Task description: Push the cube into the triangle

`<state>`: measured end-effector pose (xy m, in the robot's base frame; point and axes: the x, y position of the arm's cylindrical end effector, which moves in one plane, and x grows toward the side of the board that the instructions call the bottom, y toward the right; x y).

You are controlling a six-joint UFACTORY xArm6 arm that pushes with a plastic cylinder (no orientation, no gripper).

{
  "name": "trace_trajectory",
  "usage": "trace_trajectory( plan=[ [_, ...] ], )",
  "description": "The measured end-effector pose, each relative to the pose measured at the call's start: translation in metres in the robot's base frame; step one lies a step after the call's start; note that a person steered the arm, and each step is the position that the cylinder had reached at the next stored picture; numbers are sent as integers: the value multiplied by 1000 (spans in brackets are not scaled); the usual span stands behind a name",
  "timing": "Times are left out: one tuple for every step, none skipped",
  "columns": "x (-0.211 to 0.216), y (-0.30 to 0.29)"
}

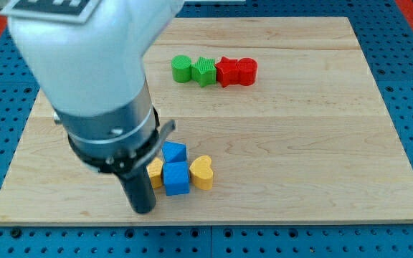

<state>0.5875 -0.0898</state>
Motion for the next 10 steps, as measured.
trace_trajectory(
  plan=[
    [-17,0],
    [-18,13],
    [16,-4],
    [26,-3],
    [17,1],
    [-7,10],
    [-12,12],
    [-13,21],
    [-42,22],
    [-80,22]
  ],
)
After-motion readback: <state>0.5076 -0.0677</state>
